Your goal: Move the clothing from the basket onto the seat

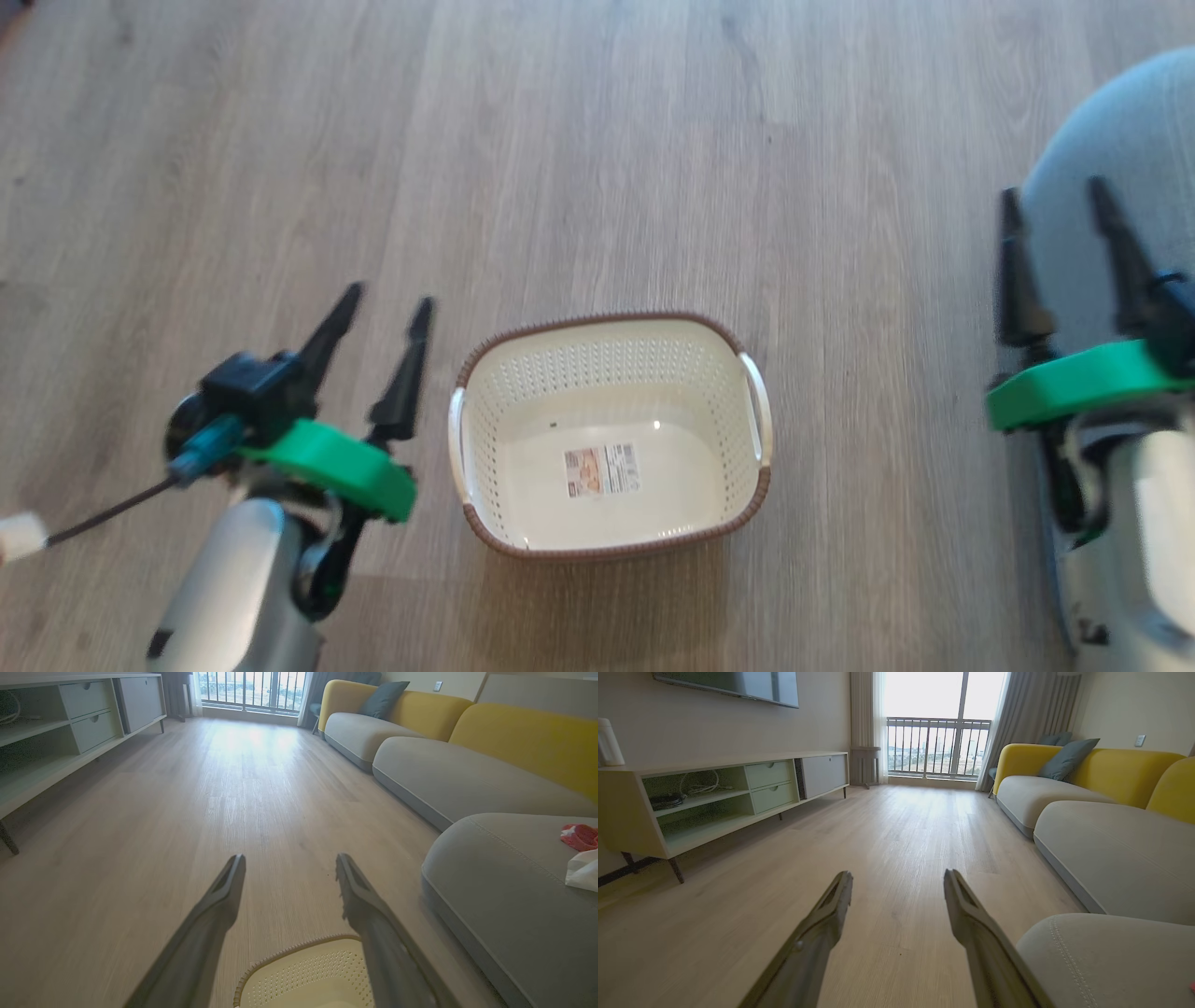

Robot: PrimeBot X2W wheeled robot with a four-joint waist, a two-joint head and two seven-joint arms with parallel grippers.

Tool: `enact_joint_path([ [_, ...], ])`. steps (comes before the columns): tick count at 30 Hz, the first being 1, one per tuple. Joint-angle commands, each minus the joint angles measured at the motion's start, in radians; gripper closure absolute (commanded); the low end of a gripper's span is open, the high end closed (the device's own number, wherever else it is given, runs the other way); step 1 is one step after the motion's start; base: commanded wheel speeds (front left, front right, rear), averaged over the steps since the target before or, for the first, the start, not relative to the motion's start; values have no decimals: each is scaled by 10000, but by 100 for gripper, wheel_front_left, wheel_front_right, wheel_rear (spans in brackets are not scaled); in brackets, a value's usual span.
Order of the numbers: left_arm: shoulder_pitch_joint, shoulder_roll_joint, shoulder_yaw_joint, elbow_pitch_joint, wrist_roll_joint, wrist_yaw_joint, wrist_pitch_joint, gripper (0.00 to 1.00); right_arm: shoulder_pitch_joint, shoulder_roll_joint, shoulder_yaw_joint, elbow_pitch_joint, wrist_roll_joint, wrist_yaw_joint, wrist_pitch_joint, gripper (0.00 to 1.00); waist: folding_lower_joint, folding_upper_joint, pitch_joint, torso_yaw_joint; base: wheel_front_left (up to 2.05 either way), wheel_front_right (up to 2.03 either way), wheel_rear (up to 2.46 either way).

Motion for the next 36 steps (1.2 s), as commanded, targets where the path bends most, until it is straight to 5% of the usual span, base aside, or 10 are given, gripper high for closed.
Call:
enact_joint_path([
  [1, -122, 94, 582, -235, 105, -11, -51, 0, 53, 6, 334, -253, 91, -4, -90, 0, 1, -1, -230, 127, 0, 0, 0],
  [11, 612, -102, 1896, -26, 666, -11, -51, 0, 475, 259, 1448, 933, 536, -4, -601, 0, 1, -1, -796, 59, 0, 0, 0],
  [36, 1637, -538, 2931, 63, 1343, -11, -51, 0, 1338, 774, 1476, 1641, 553, -4, -841, 0, 1, -1, -1564, -728, 0, 0, 0],
])
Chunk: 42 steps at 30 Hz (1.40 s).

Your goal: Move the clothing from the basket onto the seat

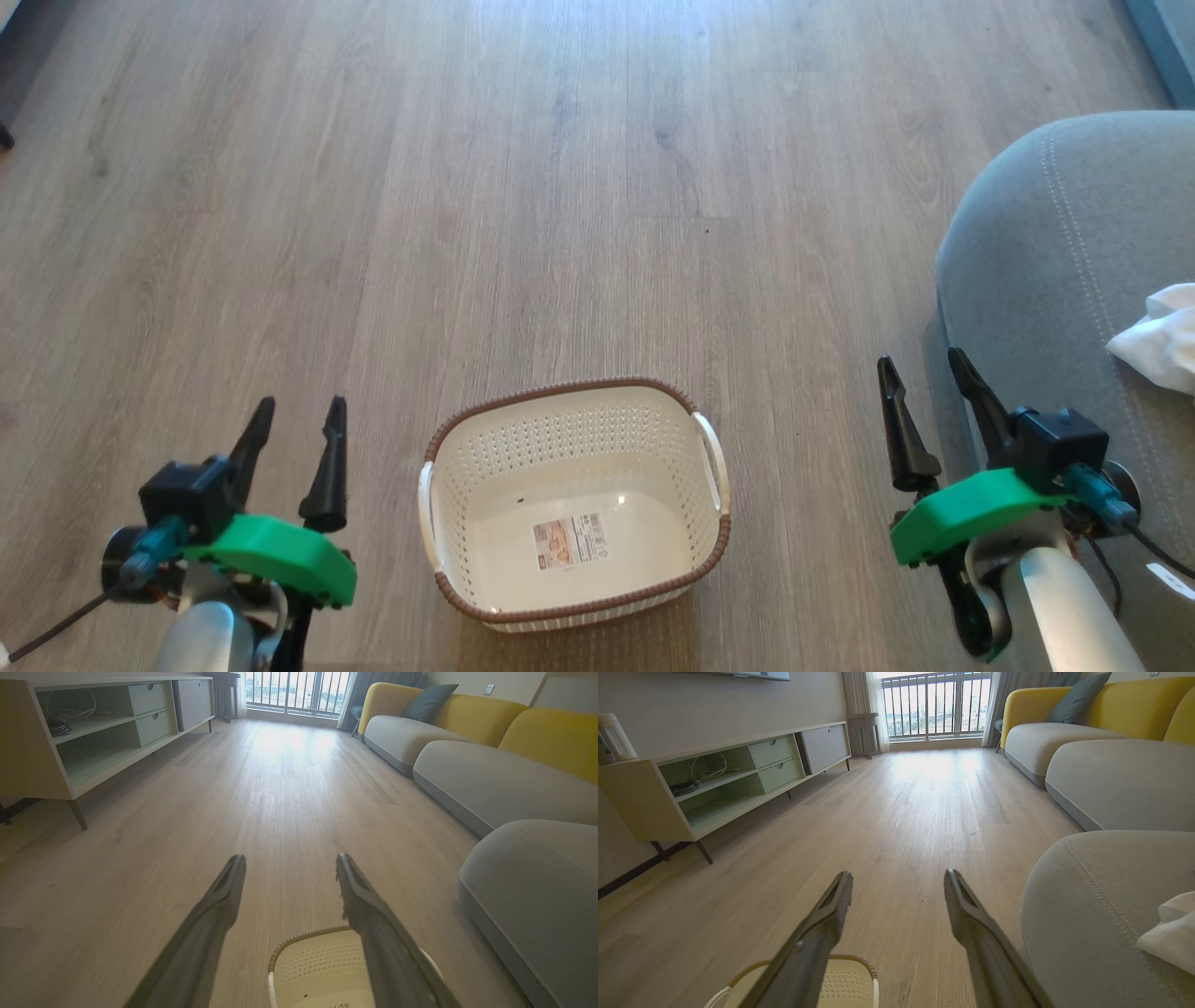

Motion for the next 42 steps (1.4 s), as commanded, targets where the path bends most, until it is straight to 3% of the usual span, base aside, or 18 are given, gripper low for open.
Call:
enact_joint_path([
  [1, -231, 79, 435, -338, 127, -11, -51, 0, -104, 66, 218, -299, -25, -4, -134, 0, 1, -1, 3, -30, 0, 0, 0],
  [12, -238, -17, 512, -286, 58, -12, -51, 0, -251, 121, 244, -314, -44, -4, -135, 0, 1, -1, 117, -60, 0, 0, 0],
  [13, 2, -77, 150, 17, 49, 0, 0, 100, -5, 48, 4, 7, -13, 0, 0, 100, 1, -1, 118, -62, 0, 0, 0],
  [17, 201, -113, 124, 498, -8, 2, 43, 100, 163, 48, -1, 503, 51, 0, 42, 100, 1, -1, 124, -66, 0, 0, 0],
  [42, 180, -173, 338, 228, -2663, -1, 748, 100, 218, 68, -244, 196, 2833, -1, 734, 100, 1, -1, 62, -165, 0, 0, 0],
])
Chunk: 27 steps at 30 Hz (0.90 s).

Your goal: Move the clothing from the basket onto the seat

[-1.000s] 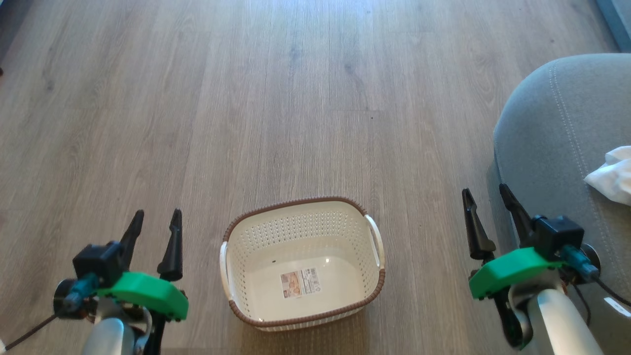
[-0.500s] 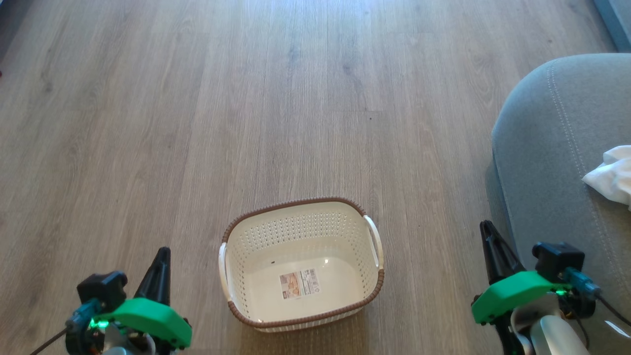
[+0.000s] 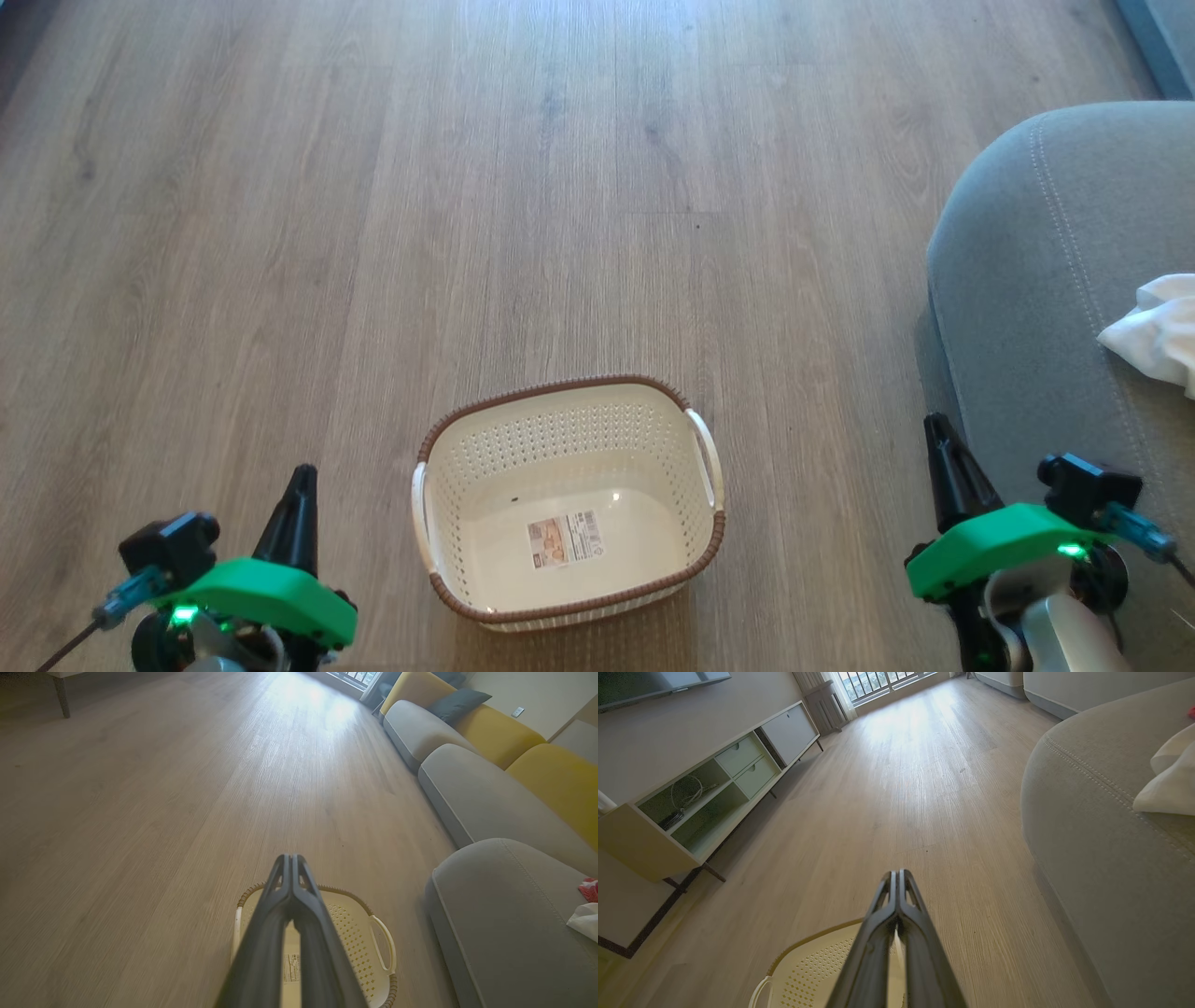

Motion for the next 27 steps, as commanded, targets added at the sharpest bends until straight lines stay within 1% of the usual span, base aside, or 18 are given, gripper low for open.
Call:
enact_joint_path([
  [1, -454, 36, 193, -395, -294, -5, 58, 100, -357, 17, -53, -393, 316, -1, 60, 100, 0, -1, -4, -5, 0, 0, 0],
  [27, -489, -32, 438, -686, -3274, -8, 852, 100, -304, 40, -327, -729, 3440, -2, 836, 100, 0, -1, -74, -118, 0, 0, 0],
])
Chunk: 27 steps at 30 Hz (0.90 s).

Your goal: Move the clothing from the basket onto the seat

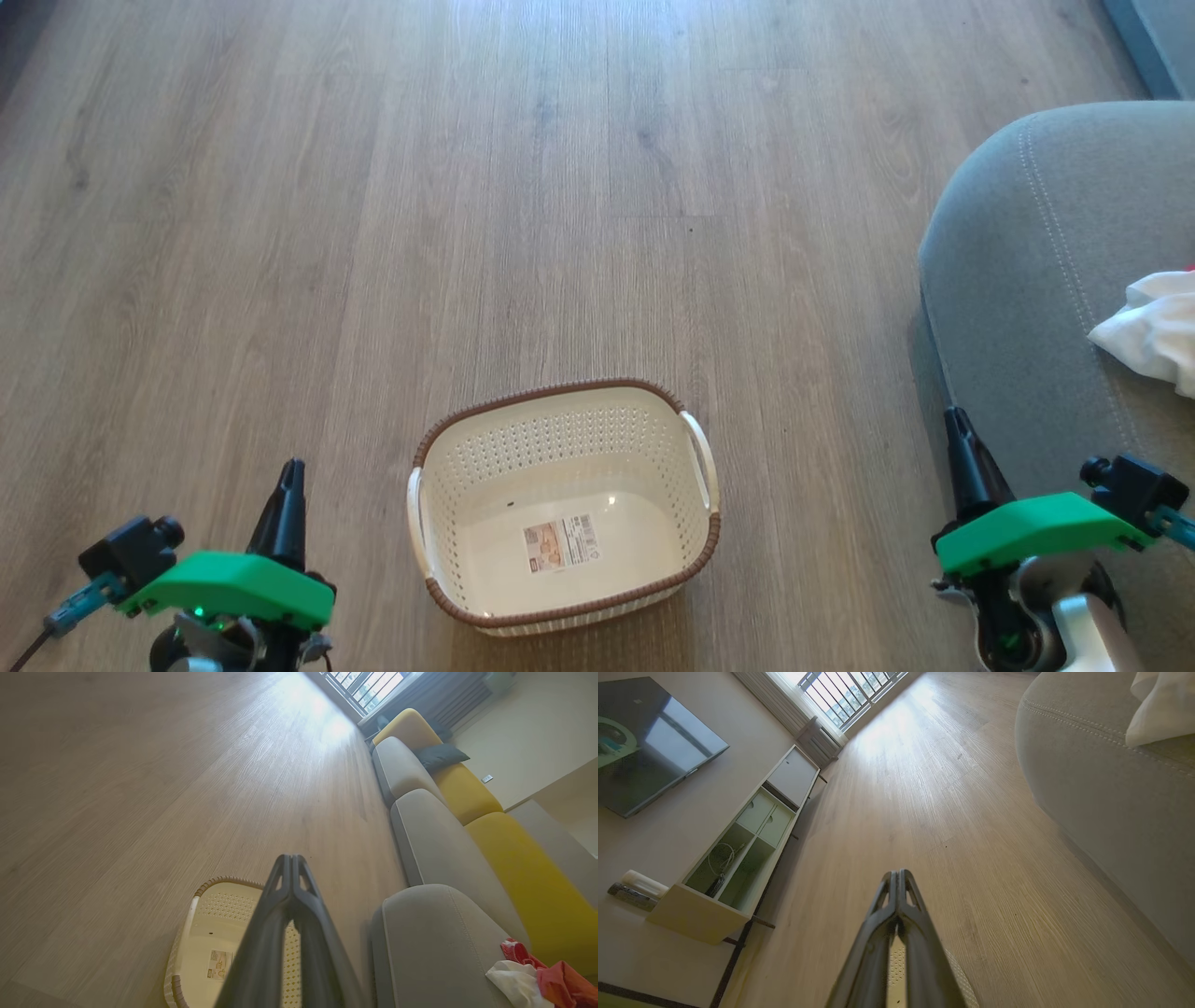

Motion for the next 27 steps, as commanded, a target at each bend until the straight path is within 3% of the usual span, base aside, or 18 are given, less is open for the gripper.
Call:
enact_joint_path([
  [1, -488, 23, 215, -390, -313, -8, 57, 100, -305, -9, -2, -421, 340, 0, 59, 100, 0, 0, -4, -6, 0, 0, 0],
  [27, -522, -40, 443, -659, -3068, -10, 793, 100, -257, 12, -257, -731, 3229, 0, 778, 100, 0, 0, -69, -110, 0, 0, 0],
])
